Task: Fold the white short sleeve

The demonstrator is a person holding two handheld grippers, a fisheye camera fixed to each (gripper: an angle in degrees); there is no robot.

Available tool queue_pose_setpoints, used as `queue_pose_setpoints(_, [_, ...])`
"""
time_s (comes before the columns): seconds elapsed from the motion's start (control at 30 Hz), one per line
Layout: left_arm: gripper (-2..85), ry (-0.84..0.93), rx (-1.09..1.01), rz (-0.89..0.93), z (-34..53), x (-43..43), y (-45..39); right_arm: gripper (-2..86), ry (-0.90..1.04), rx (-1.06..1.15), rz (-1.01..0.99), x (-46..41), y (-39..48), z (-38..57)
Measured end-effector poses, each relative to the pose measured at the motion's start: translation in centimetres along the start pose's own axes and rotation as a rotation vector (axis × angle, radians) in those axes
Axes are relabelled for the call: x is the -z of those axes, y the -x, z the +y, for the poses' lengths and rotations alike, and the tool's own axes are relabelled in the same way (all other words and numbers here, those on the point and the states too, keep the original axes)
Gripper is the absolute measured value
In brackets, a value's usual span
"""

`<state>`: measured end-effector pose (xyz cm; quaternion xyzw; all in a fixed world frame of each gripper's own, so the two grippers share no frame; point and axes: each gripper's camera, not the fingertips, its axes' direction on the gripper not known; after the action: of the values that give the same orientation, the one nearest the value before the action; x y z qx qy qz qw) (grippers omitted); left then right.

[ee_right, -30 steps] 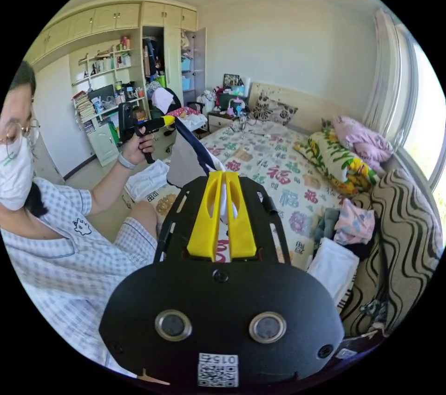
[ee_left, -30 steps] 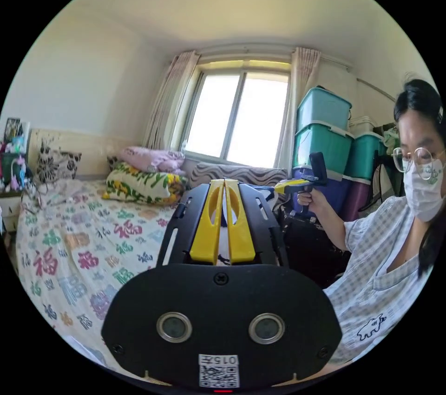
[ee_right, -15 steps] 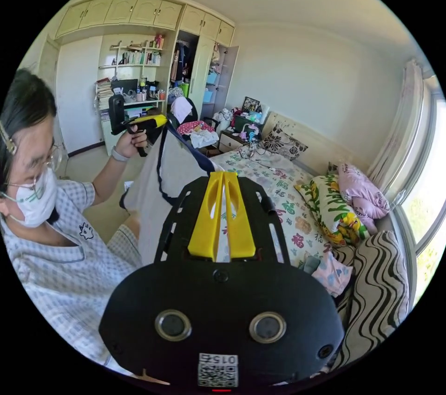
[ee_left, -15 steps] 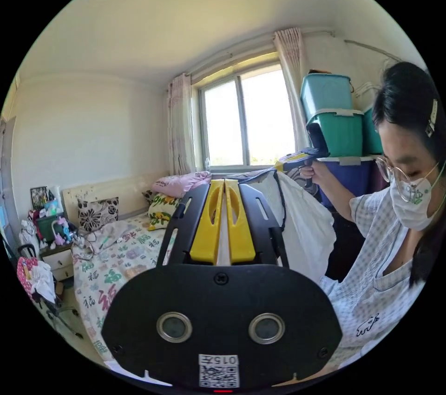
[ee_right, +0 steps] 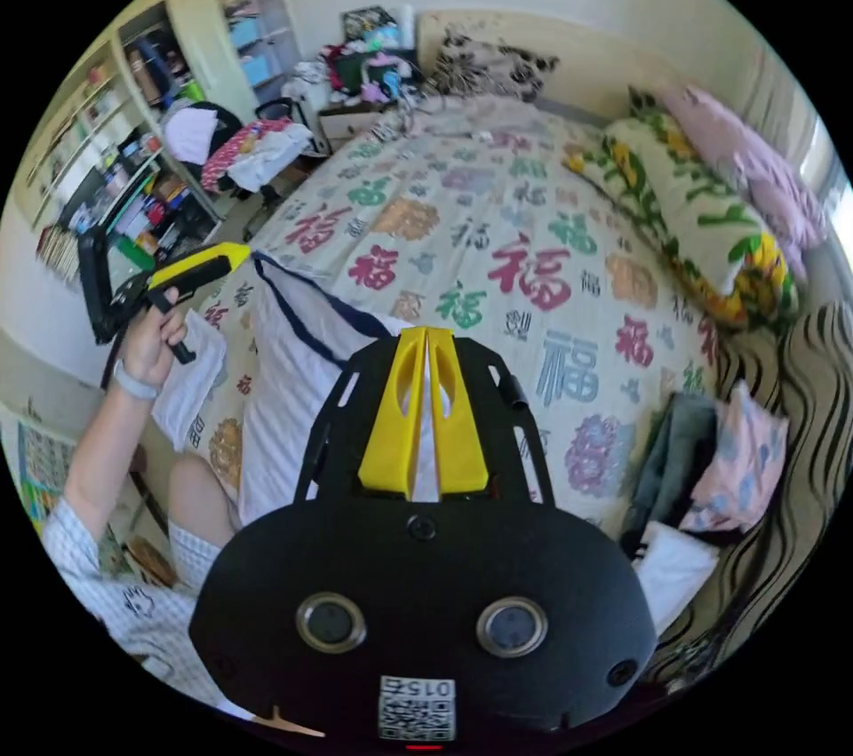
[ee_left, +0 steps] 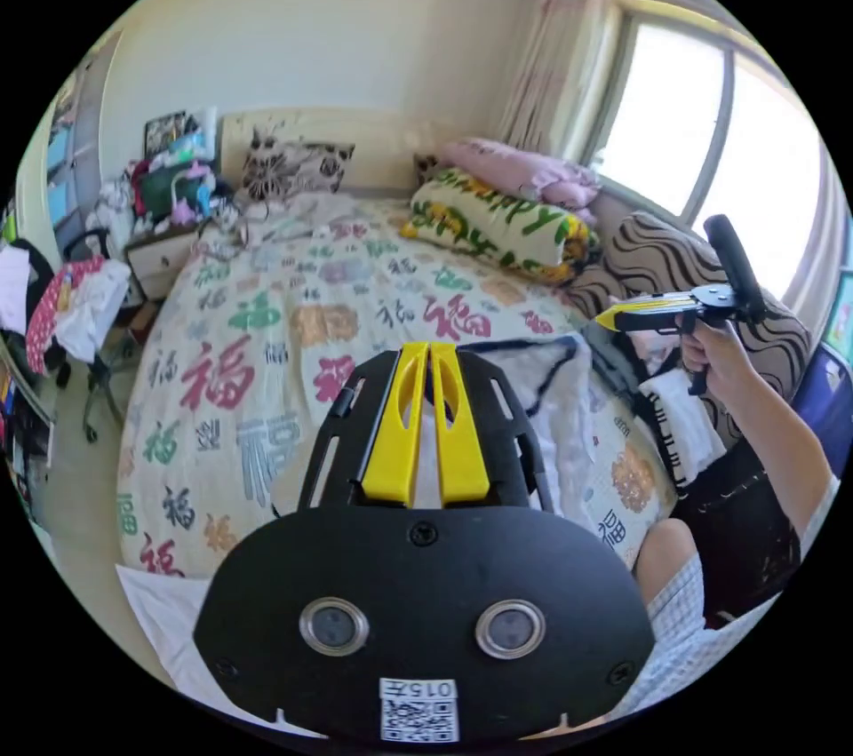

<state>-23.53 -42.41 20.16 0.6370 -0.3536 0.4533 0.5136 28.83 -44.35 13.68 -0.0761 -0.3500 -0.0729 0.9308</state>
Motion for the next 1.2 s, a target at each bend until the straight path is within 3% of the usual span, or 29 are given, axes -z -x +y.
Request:
queue_pose_setpoints(0.13, [2.1, 0.15, -0.022, 0.114, 5.7, -5.3, 2.9, 2.8, 0.041, 0.061, -0.209, -4.5, -3.8, 4.8])
queue_pose_setpoints(0.3, [4.6, 0.67, -0.03, 0.229, 19.2, -9.9, 6.0, 7.7, 0.376, -0.009, -0.395, -11.6, -9.2, 17.5])
queue_pose_setpoints(0.43, [6.2, 0.874, 0.064, 0.26, 25.9, -10.8, 6.9, 8.3, 0.477, -0.143, -0.498, -14.1, -11.6, 23.4])
queue_pose_setpoints(0.63, [8.3, 0.929, 0.17, 0.317, 29.8, -15.3, 6.7, 4.5, 0.488, -0.186, -0.545, -17.1, -14.2, 23.9])
queue_pose_setpoints(0.8, [2.7, 0.864, 0.292, 0.407, 31.8, -19.7, 8.2, 0.5, 0.381, -0.326, -0.52, -15.0, -19.9, 25.1])
queue_pose_setpoints(1.03, [0.1, 0.709, 0.309, 0.368, 32.9, -17.4, 8.9, 0.3, 0.269, -0.521, -0.541, -11.1, -27.1, 29.3])
queue_pose_setpoints(1.2, [4.2, 0.705, 0.353, 0.337, 34.5, -17.8, 9.4, 0.3, 0.265, -0.554, -0.555, -12.0, -29.6, 29.6])
